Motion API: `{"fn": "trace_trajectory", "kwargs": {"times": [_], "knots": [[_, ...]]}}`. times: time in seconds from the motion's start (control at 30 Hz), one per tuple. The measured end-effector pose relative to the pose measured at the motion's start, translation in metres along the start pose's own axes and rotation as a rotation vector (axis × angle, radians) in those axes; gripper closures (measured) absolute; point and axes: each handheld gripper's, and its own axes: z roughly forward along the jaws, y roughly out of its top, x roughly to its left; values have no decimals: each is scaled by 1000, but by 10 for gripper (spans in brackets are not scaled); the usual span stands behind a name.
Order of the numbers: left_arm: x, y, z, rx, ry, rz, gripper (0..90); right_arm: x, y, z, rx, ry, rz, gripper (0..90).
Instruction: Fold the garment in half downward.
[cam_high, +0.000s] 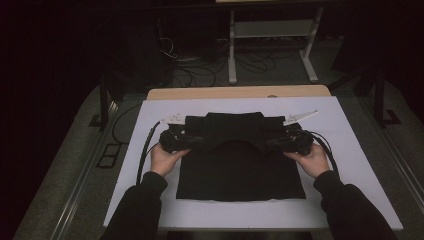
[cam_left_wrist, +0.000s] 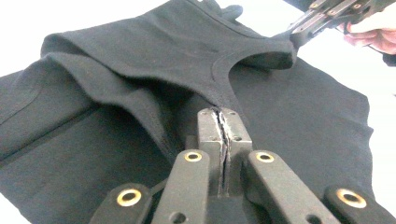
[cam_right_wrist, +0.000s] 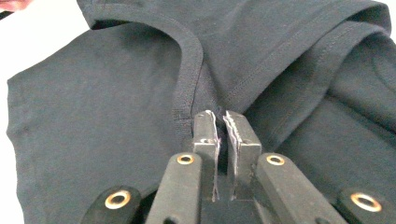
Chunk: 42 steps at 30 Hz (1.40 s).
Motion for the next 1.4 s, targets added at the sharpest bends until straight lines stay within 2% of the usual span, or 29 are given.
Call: {"fn": "trace_trajectory", "kwargs": {"times": [0.13, 0.3, 0.53, 0.83, 0.93, 1.03, 1.13, 1.27, 1.4], "knots": [[-6, -4, -4, -6, -3, 7, 878, 4, -5, -1, 4, 8, -7, 824], [-5, -13, -6, -19, -10, -36, 877, 4, -13, -2, 7, 14, 17, 824], [-19, -20, -9, -16, -24, -20, 877, 14, -22, -8, 0, 19, 17, 825], [-32, -29, -13, -1, -33, -4, 876, 27, -34, -13, 19, 31, 2, 824], [-36, -32, -15, 6, -39, 2, 876, 32, -37, -12, 37, 31, -14, 824], [-40, -33, -16, -1, -64, -8, 876, 37, -39, -11, 44, 30, -26, 824], [-44, -35, -16, 14, -64, 12, 876, 41, -41, -12, 50, 25, -37, 824], [-46, -39, -18, 23, -67, 10, 875, 46, -44, -14, 52, 30, -41, 824], [-48, -44, -21, 35, -68, 11, 875, 51, -47, -19, 54, 55, -41, 824]]}}
